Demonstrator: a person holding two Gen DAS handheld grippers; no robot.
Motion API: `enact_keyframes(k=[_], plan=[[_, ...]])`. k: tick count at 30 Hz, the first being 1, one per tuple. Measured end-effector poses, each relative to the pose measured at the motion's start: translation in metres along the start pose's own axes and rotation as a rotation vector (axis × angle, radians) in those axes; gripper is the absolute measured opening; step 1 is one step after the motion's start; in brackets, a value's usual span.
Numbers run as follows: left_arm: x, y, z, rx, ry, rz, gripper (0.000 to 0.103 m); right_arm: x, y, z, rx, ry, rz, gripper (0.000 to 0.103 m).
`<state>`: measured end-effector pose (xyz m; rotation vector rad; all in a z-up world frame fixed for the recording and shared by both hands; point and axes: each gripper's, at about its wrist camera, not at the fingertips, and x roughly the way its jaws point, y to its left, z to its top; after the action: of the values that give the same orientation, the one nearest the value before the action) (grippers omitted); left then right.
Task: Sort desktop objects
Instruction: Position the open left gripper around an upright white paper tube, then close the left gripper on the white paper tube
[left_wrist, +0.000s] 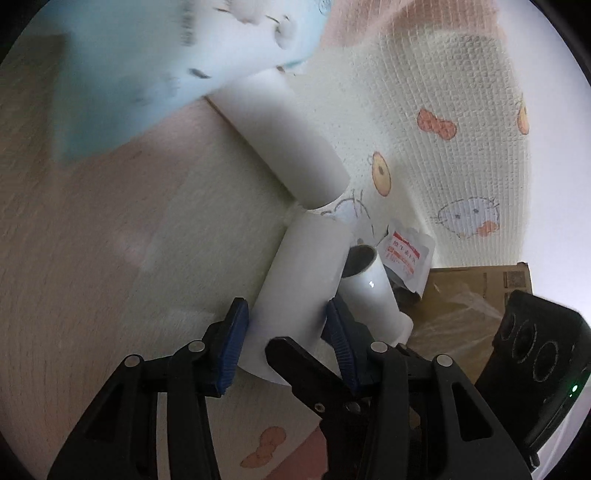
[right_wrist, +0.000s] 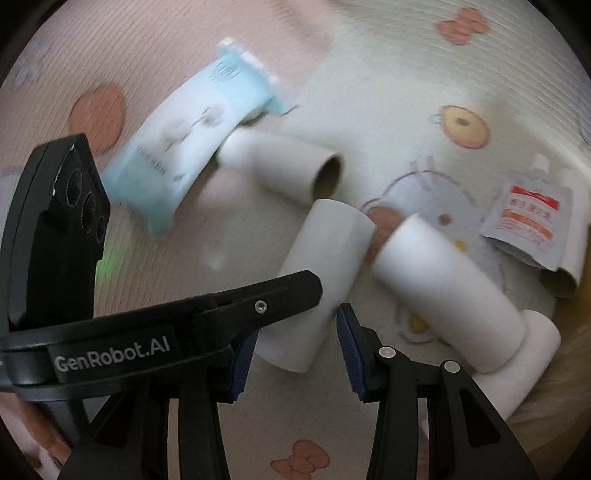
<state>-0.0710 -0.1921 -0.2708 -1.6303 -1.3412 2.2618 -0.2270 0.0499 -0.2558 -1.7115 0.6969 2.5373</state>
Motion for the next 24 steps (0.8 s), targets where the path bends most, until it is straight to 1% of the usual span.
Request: enact_keyframes(k=[2,4,6,9,12,15,17,18,21,24], plan=[[-0.005,0.0,-0.005,0.025,-0.018,0.018,0.046,0.001,0.007,-0.001,-0.039,0.002,-0.011,0.043],[-0.007,-0.003,-0.006,0.046,-0.02,0.04,0.046,0.003,0.015,-0.004,-0.091,0.0,-0.023,0.043],[-0.008,-0.004,-0.004,0.065,-0.021,0.054,0.047,0.005,0.019,-0.006,-0.116,-0.003,-0.023,0.043],[-0.008,-0.001,0.004,0.06,-0.011,0.043,0.047,0.008,0.019,-0.006,-0.106,0.005,-0.016,0.044],[-0.002,-0.003,0.011,0.088,0.015,0.035,0.05,0.013,0.014,-0.007,-0.078,0.023,-0.023,0.043],[0.005,-0.007,0.012,0.104,0.02,0.025,0.051,0.02,0.01,-0.009,-0.061,0.036,-0.024,0.043],[0.008,-0.008,0.011,0.103,0.024,0.0,0.044,0.024,0.009,-0.011,-0.063,0.032,-0.033,0.043],[0.008,-0.008,0.01,0.103,0.026,-0.007,0.043,0.024,0.009,-0.012,-0.068,0.025,-0.034,0.043],[0.007,-0.011,0.008,0.134,0.017,0.011,0.043,0.023,0.01,-0.013,-0.075,0.008,-0.033,0.044],[0.003,-0.014,0.004,0.171,-0.009,0.024,0.043,0.023,0.01,-0.012,-0.072,0.009,-0.02,0.044]])
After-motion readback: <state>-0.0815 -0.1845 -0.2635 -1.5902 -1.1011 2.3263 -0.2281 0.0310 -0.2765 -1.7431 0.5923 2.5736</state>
